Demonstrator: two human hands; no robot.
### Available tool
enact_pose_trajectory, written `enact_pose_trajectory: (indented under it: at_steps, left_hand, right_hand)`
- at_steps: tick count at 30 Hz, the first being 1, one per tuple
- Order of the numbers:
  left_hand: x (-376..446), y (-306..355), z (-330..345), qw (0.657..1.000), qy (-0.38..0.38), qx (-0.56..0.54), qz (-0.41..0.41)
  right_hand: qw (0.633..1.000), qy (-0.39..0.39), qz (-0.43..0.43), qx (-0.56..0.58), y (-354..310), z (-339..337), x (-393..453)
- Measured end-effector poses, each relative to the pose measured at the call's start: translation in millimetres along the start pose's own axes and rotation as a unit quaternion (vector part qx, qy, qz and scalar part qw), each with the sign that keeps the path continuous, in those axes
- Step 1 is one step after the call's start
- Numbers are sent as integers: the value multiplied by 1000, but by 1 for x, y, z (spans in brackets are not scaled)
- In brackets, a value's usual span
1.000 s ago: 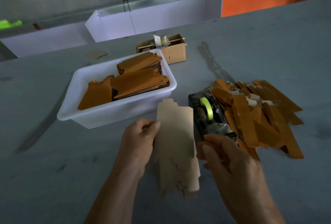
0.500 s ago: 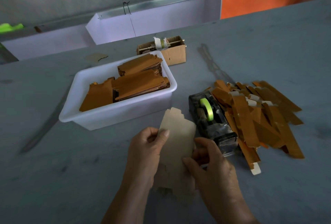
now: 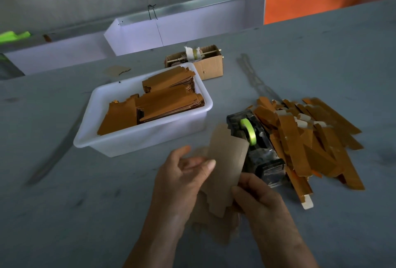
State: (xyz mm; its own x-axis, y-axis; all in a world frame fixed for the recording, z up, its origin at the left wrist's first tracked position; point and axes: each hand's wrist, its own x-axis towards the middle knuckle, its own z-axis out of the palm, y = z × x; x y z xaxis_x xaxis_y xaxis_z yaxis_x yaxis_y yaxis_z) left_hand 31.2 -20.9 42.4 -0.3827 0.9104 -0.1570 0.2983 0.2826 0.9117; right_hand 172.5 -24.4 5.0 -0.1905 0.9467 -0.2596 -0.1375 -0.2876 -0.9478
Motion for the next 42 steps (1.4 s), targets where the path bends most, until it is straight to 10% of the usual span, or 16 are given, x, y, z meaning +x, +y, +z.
enact_pose_trajectory:
  at_steps: [13, 23, 31, 42]
  left_hand:
    - [3, 4, -5, 982, -123, -102, -102]
    - [-5, 0, 9, 987, -128, -73, -60]
    - [-12, 3, 20, 999, -53, -4, 5]
    - [-22, 6, 24, 997, -53, -47, 5]
  right_hand:
    - [986, -128, 44, 100, -4, -29, 1]
    - [998, -6, 11, -67, -9, -20, -5]
    - [935, 115, -132, -308, -13, -6, -15]
    - [986, -5, -120, -113, -12, 3, -23]
